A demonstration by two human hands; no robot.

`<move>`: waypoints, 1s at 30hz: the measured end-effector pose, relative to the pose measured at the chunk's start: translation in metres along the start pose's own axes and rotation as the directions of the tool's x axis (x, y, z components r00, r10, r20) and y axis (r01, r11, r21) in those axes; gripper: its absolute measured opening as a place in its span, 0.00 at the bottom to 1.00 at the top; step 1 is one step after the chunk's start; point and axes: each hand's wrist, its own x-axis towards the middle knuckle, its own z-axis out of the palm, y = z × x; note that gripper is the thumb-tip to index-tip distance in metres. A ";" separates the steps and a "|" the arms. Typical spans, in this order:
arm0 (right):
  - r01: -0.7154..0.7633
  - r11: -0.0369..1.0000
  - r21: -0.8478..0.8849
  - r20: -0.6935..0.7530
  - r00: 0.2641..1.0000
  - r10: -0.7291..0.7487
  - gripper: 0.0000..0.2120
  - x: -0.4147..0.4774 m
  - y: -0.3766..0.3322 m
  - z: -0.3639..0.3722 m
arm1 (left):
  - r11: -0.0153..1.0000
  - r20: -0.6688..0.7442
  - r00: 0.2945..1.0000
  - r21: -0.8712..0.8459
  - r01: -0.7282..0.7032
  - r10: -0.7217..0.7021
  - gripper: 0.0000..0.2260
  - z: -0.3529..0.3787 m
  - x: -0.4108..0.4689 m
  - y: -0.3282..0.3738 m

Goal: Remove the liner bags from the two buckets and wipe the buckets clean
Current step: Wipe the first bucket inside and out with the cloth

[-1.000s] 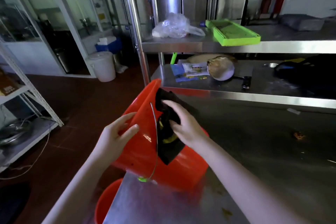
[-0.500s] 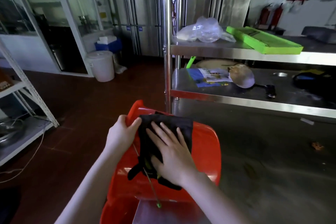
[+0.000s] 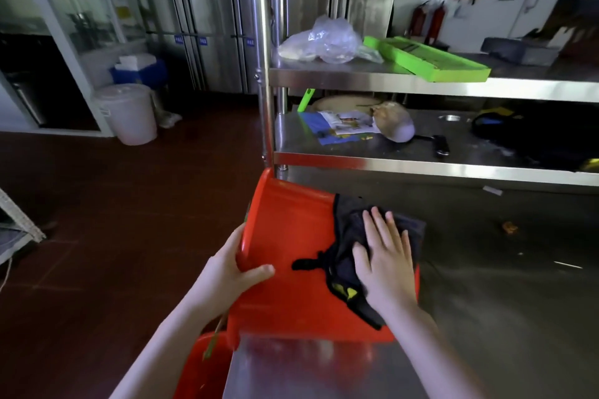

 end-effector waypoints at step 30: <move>0.012 0.986 -0.169 -0.054 0.998 -0.021 0.31 0.000 -0.075 0.017 | 0.993 -0.519 0.847 0.047 -0.111 0.119 0.18 0.028 -0.023 -0.019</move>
